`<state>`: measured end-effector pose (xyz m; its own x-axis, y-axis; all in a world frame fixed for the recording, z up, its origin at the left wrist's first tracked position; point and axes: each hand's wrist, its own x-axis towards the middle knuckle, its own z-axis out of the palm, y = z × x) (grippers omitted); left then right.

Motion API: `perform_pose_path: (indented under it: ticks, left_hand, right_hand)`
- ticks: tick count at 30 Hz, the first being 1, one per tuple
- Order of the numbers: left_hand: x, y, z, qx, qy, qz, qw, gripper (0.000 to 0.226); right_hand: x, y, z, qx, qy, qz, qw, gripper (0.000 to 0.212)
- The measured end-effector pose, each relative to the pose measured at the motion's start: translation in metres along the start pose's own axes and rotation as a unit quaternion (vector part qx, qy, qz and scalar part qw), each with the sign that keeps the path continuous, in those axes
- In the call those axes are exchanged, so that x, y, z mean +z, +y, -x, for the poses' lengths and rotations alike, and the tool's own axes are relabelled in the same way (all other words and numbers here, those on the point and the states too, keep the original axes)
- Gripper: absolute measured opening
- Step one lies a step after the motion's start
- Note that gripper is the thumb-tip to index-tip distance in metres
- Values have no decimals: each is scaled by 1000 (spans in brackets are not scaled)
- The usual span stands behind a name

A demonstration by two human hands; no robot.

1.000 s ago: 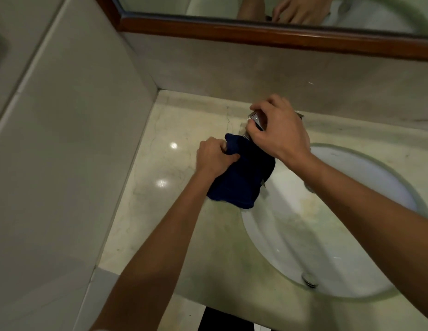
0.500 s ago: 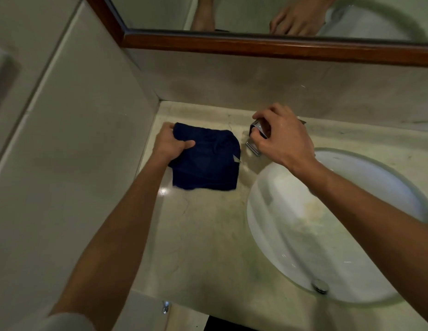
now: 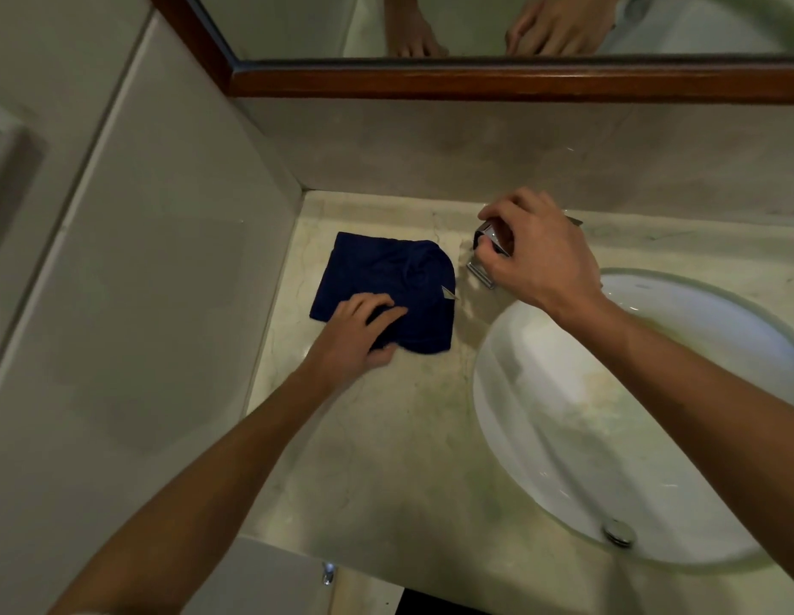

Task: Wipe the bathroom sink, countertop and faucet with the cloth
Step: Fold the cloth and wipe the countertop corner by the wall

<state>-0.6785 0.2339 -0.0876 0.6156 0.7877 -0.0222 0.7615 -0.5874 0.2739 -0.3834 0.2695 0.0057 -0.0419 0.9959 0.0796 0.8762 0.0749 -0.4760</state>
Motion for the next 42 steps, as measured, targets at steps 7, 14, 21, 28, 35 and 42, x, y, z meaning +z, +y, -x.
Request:
perform_pose_path:
  ticks: [7,14,21,28,35,42]
  left_hand:
    - [-70,-3,-67,-35,-152,39,987,31]
    - [-108,-20,-130,-140,-1,-17,990,47]
    - [3,6,-55,-106,89,-24,990,54]
    - [15,-4,-135,-120,145,-59,980,45]
    - [9,-11,-153,-81,166,-79,980,50]
    - [14,-7,-177,-51,203,-45,977,36]
  right_hand:
    - [-1,-1,0,1,-3,1,1000,39]
    - [-4,-2,0,-1,-17,6,1000,41]
    - [1,-1,0,-10,9,0,1000,36]
    - [3,1,-1,-13,1,2,1000,38]
    - [5,2,-1,-14,0,14,1000,38]
    - [5,2,0,-22,5,17,1000,39]
